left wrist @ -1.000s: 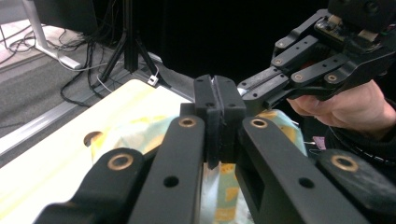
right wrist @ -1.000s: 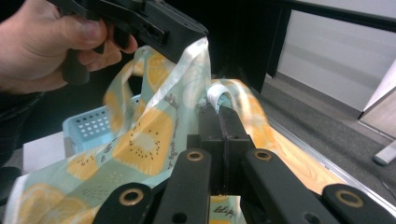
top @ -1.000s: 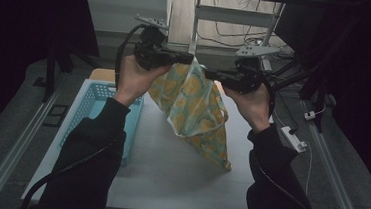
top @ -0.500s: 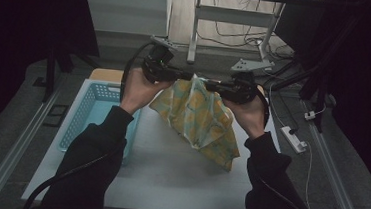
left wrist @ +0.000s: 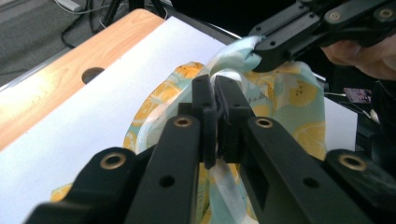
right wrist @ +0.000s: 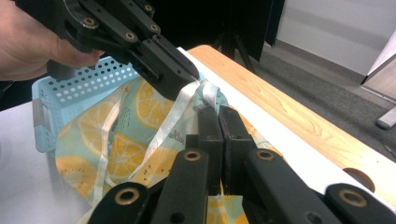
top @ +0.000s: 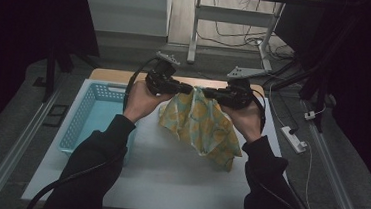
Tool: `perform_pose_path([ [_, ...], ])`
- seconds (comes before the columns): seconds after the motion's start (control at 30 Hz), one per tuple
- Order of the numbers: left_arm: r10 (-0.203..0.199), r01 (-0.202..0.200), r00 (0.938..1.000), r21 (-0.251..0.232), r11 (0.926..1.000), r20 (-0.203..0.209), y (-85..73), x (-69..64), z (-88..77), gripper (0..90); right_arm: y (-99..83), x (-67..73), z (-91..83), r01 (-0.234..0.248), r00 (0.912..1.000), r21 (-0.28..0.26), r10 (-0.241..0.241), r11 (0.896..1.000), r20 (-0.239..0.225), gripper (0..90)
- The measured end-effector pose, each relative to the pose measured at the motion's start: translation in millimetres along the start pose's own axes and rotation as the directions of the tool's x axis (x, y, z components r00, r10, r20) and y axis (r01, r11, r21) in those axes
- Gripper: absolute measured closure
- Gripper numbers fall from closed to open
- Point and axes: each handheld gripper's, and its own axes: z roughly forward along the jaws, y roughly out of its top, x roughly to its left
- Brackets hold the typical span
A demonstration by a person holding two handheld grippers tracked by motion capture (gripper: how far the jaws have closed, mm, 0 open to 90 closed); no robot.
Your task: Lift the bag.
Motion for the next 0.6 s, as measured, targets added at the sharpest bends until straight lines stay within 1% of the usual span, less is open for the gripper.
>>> perform_pose_path([
  [0.07,-0.009,0.009,0.9999,0.000,1.0000,0.008,-6.3,1.7,2.7,84.3,-2.5,-0.5,0.5,-0.012,0.9999,-0.005,0.012,1.000,-0.002,85.6],
  [0.13,-0.011,0.011,0.9999,0.010,0.9999,0.008,-12.1,3.1,4.8,82.5,-5.2,-1.1,0.8,-0.024,0.9997,-0.008,0.024,1.000,-0.007,84.1],
  [0.27,-0.012,0.012,0.9999,0.000,0.9999,0.005,-20.0,2.2,5.0,74.0,-8.0,-1.6,0.3,-0.041,0.9991,-0.011,0.041,0.999,-0.009,79.8],
  [0.33,-0.009,0.009,1.0000,-0.007,0.9999,0.004,-22.5,0.4,3.8,68.9,-8.2,-0.8,-0.5,-0.039,0.9992,-0.014,0.039,0.999,-0.005,76.6],
  [0.47,0.023,-0.023,0.9995,-0.021,0.9995,-0.020,-27.6,-5.5,-1.7,57.6,-9.1,1.7,-1.7,-0.039,0.9992,-0.014,0.039,0.999,-0.004,70.0],
  [0.5,0.028,-0.029,0.9991,-0.031,0.9991,-0.031,-29.1,-7.4,-3.6,55.1,-9.7,2.5,-1.8,-0.037,0.9993,-0.012,0.037,0.999,-0.002,68.3],
  [0.6,0.045,-0.047,0.9980,-0.053,0.9975,-0.044,-34.0,-11.2,-9.9,46.8,-12.4,3.8,-2.0,-0.034,0.9994,-0.002,0.034,0.999,0.004,63.7],
])
